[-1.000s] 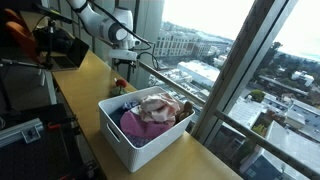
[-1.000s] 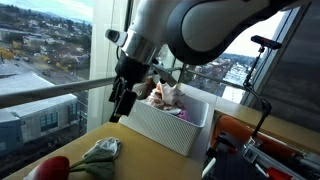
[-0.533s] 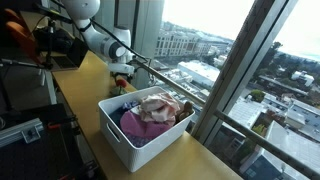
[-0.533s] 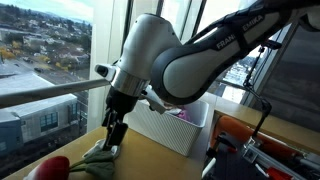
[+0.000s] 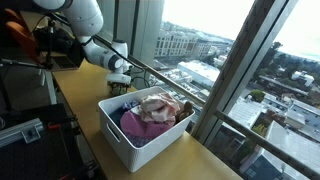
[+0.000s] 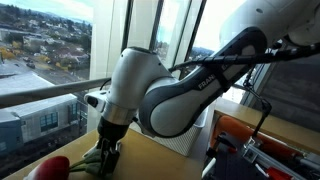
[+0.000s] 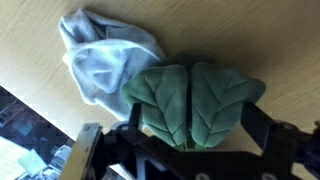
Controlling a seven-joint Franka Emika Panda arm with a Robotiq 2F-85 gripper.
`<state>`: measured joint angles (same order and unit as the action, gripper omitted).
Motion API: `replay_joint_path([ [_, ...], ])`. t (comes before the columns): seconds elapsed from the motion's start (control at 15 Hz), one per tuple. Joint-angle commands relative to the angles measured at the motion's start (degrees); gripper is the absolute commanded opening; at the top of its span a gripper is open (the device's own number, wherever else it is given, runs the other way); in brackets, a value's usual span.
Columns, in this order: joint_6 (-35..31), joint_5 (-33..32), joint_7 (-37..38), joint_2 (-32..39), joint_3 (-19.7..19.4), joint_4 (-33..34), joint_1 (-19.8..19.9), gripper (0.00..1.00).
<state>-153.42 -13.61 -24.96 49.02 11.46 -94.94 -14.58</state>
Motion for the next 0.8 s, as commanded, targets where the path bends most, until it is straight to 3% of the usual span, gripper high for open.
replay_joint_path([
  [0.0, -3.1, -4.1, 1.4, 5.1, -2.7, 4.3, -2.4, 1.0],
  [0.33, -3.7, -5.4, 1.8, 7.7, -3.6, 4.7, -2.5, 1.0],
  [0.4, -3.4, -5.4, 2.1, 7.5, -3.7, 4.5, -2.4, 0.75],
  [0.53, -2.7, -5.0, 2.3, 6.2, -3.6, 3.5, -1.8, 0.68],
  [0.73, -1.7, -4.5, 2.2, 0.1, -2.9, -1.5, 0.2, 0.43],
])
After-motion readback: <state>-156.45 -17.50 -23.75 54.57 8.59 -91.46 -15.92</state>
